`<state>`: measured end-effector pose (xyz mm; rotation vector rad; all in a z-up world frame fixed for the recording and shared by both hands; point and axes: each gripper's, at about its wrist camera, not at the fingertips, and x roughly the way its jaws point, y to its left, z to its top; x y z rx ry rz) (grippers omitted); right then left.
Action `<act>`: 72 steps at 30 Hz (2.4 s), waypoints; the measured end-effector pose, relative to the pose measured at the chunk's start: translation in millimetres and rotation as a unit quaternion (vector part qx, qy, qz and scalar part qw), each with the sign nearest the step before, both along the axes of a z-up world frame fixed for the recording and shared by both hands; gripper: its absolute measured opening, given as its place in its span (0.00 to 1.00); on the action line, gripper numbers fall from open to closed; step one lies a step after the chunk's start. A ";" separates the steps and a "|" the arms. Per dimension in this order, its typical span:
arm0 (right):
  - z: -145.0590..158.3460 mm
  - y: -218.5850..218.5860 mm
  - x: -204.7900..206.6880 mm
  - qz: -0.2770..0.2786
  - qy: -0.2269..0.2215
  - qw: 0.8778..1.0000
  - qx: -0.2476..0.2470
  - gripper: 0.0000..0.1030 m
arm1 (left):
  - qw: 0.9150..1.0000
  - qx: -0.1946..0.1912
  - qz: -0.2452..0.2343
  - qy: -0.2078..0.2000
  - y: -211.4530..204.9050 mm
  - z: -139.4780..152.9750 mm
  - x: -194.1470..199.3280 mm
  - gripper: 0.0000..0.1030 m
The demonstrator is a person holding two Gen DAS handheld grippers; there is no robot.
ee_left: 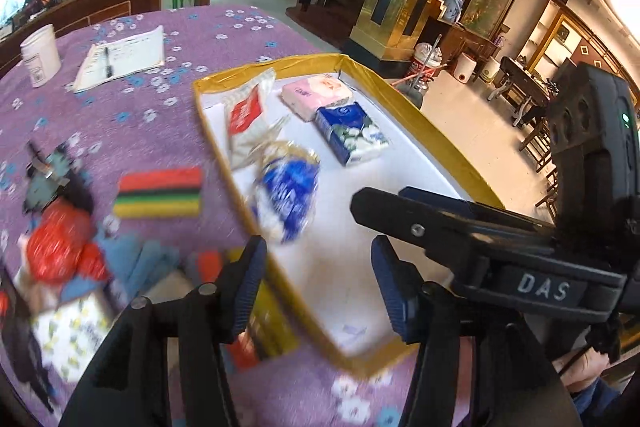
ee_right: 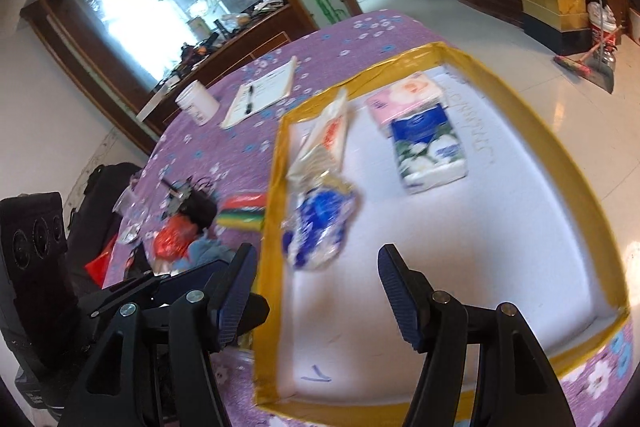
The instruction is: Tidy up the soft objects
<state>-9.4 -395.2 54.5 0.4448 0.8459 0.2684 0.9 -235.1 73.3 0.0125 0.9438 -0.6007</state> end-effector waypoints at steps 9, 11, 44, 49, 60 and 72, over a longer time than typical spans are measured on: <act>-1.5 76.9 -20.2 0.090 -0.035 0.995 -0.032 0.65 | 0.999 0.012 0.033 -0.017 59.3 -16.2 -39.7 0.53; -5.1 93.1 -22.9 0.110 -0.038 0.992 -0.040 0.65 | 0.999 0.013 0.034 -0.017 70.0 -19.5 -45.8 0.53; -36.6 172.0 -49.7 0.251 -0.099 0.955 -0.122 0.73 | 0.982 0.084 0.161 -0.059 238.0 -18.8 -8.3 0.81; -36.7 169.9 -49.8 0.251 -0.097 0.956 -0.118 0.73 | 0.986 0.099 0.128 -0.040 221.6 -36.4 9.8 0.81; -36.7 167.9 -48.2 0.253 -0.094 0.956 -0.113 0.73 | 0.964 0.077 0.253 0.013 249.1 -33.7 -24.8 0.45; 4.2 225.3 -3.0 0.308 -0.113 0.936 -0.131 0.79 | 0.945 0.060 0.319 0.042 281.8 -61.4 -49.1 0.44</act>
